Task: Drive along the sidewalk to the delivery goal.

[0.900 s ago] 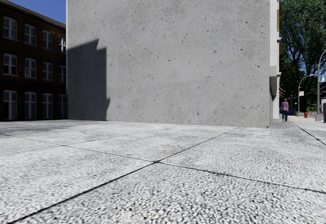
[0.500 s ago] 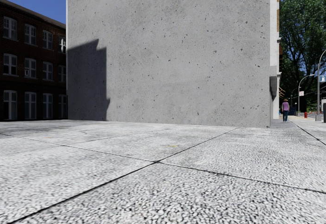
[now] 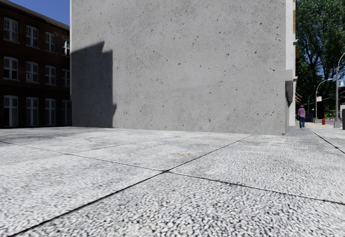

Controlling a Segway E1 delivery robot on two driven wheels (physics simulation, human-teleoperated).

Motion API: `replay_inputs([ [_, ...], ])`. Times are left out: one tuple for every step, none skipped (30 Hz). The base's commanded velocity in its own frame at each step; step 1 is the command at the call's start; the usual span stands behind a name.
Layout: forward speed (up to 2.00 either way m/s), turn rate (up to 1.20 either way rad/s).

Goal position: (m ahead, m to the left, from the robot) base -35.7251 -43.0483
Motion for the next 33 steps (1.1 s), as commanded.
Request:
replay_inputs([
  [0.0, 0.0],
  [0.0, 0.0],
  [0.0, 0.0],
  [0.0, 0.05],
  [0.0, 0.08],
  [0.0, 0.09],
  [0.0, 0.09],
  [0.0, 0.09],
  [0.0, 0.12],
  [0.0, 0.14],
  [0.0, 0.14],
  [0.0, 0.14],
  [0.0, 0.14],
  [0.0, 0.14],
  [0.0, 0.14],
  [0.0, 0.14],
  [0.0, 0.14],
  [0.0, 0.15],
  [0.0, 0.16],
  [0.0, 0.16],
  [0.0, 0.16],
  [0.0, 0.16],
  [0.0, 0.16],
  [0.0, 0.16],
  [0.0, 0.2],
  [0.0, 0.22],
  [0.0, 0.22],
  [0.0, 0.25],
  [0.0, 0.26],
  [0.0, 0.28],
  [0.0, 0.28],
  [0.0, 0.32],
  [0.0, 0.35],
])
